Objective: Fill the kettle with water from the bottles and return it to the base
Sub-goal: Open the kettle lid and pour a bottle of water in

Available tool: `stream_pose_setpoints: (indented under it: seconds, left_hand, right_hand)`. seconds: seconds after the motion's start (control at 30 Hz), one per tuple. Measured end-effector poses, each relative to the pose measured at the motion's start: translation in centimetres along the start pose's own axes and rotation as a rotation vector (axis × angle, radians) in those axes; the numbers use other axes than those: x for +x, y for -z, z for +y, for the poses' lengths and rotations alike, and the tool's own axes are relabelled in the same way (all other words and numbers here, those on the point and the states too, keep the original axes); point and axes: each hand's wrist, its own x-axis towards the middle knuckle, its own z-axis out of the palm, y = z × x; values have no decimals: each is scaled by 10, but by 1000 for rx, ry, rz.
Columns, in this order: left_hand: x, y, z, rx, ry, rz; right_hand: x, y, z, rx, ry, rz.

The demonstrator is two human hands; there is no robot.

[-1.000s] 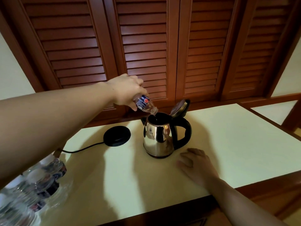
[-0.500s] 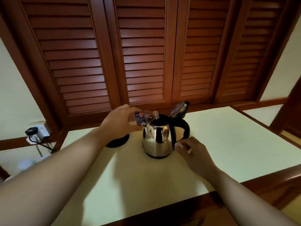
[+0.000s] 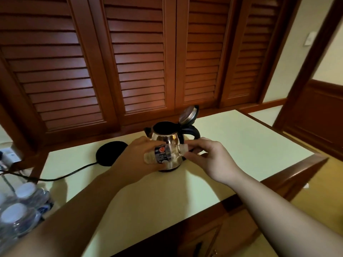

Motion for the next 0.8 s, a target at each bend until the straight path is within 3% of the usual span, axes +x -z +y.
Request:
stream_pose_setpoints:
  seconds: [0.13, 0.33, 0.6, 0.8]
  left_hand:
    - [4, -11, 3, -59, -7, -50]
    - [18, -29, 26, -65, -49, -108]
    - [65, -107, 87, -23, -32, 8]
    - [111, -159, 134, -69, 37, -20]
  right_hand:
    - [-8, 13, -2, 16, 7, 4]
    - [-11, 55, 9, 1, -1, -133]
    - [6, 133, 66, -247, -87, -156]
    - [19, 216, 113, -226, -67, -276]
